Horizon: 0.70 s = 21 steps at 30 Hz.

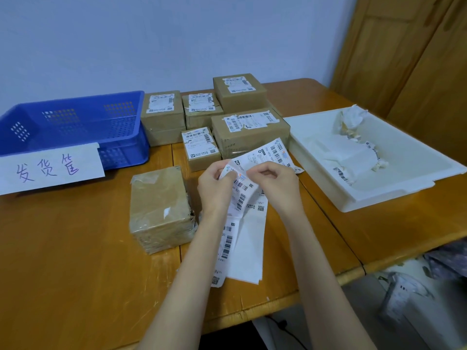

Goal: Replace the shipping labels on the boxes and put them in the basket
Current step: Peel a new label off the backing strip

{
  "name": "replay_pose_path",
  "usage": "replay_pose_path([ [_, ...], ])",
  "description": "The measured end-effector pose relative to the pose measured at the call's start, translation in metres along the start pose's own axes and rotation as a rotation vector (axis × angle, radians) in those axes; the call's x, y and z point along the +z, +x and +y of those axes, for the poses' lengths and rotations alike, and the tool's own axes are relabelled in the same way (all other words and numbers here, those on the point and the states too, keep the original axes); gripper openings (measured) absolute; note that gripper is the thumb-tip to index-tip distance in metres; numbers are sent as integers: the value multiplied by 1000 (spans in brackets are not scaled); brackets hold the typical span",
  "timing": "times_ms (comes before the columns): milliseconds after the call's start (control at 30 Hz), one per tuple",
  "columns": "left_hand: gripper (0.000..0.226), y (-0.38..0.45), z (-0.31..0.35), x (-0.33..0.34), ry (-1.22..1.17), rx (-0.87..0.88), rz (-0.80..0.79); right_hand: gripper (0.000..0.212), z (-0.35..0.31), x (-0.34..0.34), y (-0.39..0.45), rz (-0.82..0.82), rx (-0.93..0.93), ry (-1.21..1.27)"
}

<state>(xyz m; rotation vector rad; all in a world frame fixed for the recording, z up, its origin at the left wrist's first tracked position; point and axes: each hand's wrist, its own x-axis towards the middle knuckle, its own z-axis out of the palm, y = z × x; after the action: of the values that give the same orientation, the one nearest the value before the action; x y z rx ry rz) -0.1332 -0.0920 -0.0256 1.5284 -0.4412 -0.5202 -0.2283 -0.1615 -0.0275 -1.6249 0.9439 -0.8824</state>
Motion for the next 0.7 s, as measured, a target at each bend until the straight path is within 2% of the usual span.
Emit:
replay_pose_path([
  [100,27,0,-4,0,47,48,-19,6,2,1,0,35,14,-61],
  [200,28,0,-5,1,110,124,-40,16,1,4,-2,43,-27,-118],
  [333,31,0,-4,1,125,116,-77,4,0,5,-1,136,-62,-192],
  [467,32,0,-4,1,146,111,-85,10,0,6,-3,201,-135,-338],
  [533,29,-1,-5,2,127,116,-80,5,0,6,-4,177,-155,-349],
  [700,22,-1,-7,4,124,131,-90,8,1,7,-4,181,-164,-310],
])
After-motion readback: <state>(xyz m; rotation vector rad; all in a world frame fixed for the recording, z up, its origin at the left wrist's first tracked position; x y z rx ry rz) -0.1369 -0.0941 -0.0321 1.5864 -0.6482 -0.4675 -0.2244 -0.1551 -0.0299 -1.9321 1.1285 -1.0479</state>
